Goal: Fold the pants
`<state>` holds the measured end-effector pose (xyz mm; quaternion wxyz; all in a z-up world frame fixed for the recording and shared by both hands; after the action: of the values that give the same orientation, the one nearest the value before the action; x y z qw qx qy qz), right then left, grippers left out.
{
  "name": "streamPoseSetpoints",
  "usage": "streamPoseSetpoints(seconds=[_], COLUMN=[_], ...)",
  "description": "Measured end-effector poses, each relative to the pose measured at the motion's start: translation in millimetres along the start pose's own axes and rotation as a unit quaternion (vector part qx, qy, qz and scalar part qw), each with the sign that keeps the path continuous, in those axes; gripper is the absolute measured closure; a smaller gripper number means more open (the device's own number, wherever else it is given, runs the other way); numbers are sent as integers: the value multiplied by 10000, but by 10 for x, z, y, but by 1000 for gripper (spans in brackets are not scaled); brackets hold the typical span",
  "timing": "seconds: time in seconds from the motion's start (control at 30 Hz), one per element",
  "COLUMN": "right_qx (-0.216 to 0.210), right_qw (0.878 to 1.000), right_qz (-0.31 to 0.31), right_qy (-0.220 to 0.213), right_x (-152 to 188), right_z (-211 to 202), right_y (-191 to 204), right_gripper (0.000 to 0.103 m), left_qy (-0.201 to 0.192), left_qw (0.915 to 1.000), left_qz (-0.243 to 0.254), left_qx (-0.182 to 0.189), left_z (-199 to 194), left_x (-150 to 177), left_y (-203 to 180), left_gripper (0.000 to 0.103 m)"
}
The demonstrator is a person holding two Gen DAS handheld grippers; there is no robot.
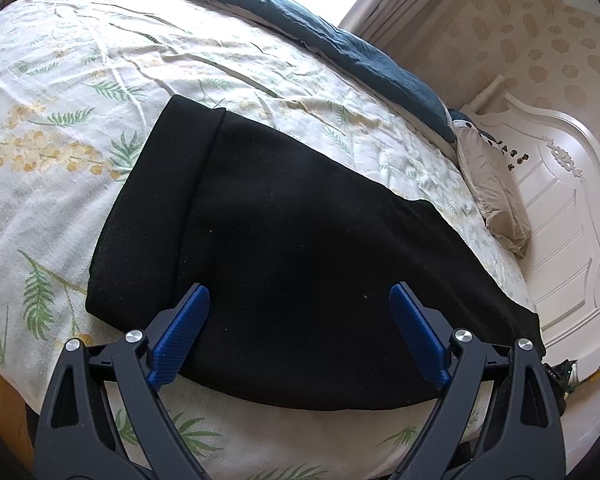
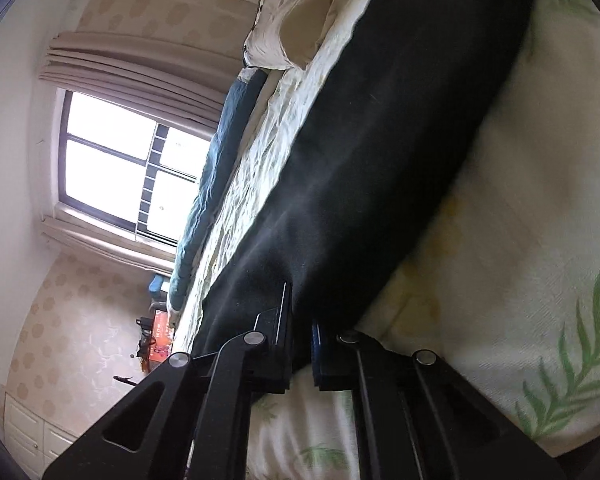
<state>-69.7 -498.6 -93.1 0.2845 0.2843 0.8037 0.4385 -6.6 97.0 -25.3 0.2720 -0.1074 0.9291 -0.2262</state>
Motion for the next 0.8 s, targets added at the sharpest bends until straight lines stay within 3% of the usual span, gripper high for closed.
streamPoseSetpoints(seconds=[0.23,0.37,0.43,0.5,0.53,0.6,0.7,0.8], right_qx=[198,116,334,683,853,1189,1486,1895], right_qw=[9997,9986,9975,9950,9926,9858,9761,9701], right_qz=[-147,22,-156,-625,-838,-1148,-1406,-1371], right_qy=[78,518,595,387,209,-304,-736,-640], right_x=[56,-7,-70,-190,-278,-550,-1083,-1638], right_z=[-85,-126,-296,-597,-753,-1143,-1599,-1750], right_y=[0,-16,45,191,261,361,347,110], right_gripper=[97,94,91,85,81,53,45,43], left_qy=[-1,20,36,38,29,24,-23,-204], left_qw=[10000,10000,10000,9999,9999,9997,9984,9952], left_qz=[44,65,89,114,132,190,423,770], left_qx=[-11,-25,-23,-36,-71,-177,-376,-572], left_z=[8,12,12,1,-8,-28,-72,-144], left_x=[9,9,16,19,19,24,35,41], left_y=[-2,1,-3,-10,-24,-58,-171,-337], left_gripper=[12,12,12,12,12,12,12,12])
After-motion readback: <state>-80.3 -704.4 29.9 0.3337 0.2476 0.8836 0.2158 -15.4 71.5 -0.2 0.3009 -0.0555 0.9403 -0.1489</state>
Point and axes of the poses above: each gripper's, at about its wrist camera, not at the fingertips, and z roughly the way its jaws point, y to its left, x to its underside, the point moved 2 cm from there along z, roughly the way its jaws point, and after that the axes turned 8 degrees about y, right-handed, at the moved point
